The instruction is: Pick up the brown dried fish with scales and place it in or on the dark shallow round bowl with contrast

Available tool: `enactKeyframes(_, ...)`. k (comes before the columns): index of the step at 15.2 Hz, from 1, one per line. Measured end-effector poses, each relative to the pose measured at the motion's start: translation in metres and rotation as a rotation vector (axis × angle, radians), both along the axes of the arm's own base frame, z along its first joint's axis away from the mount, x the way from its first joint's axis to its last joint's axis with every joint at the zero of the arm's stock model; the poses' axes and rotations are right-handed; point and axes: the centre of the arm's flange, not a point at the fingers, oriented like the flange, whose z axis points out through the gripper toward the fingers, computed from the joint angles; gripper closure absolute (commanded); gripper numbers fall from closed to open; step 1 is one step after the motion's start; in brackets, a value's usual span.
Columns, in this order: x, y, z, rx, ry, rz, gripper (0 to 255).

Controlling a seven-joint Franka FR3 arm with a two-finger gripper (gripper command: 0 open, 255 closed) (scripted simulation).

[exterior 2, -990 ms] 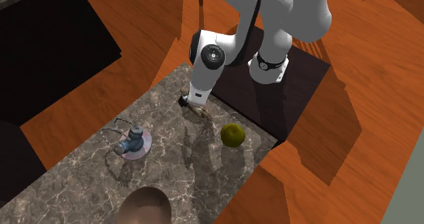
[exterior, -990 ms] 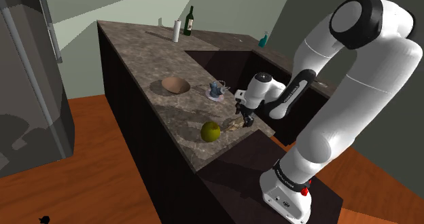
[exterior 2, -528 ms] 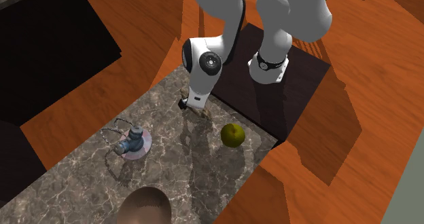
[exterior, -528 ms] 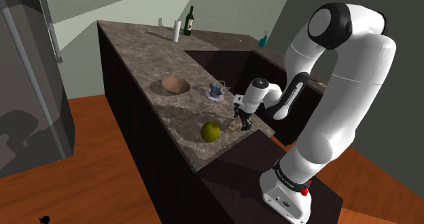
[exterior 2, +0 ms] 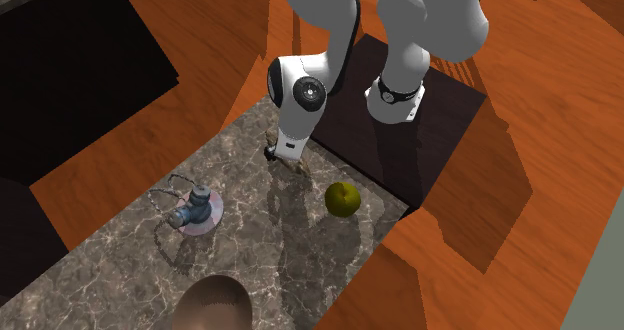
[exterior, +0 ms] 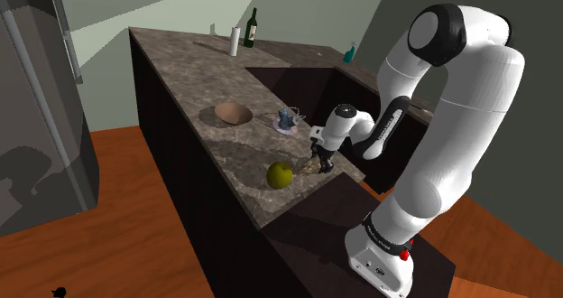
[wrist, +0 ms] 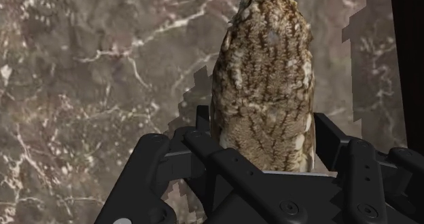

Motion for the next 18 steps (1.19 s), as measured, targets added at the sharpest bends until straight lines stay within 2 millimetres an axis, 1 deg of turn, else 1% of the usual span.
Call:
enactKeyframes(8,0.000,0.000,0.000,0.000,0.000,0.000,255)
enactKeyframes(11,0.000,0.000,0.012,0.000,-0.001,-0.001,255)
enactKeyframes(18,0.000,0.001,0.047,-0.001,-0.001,0.000,255)
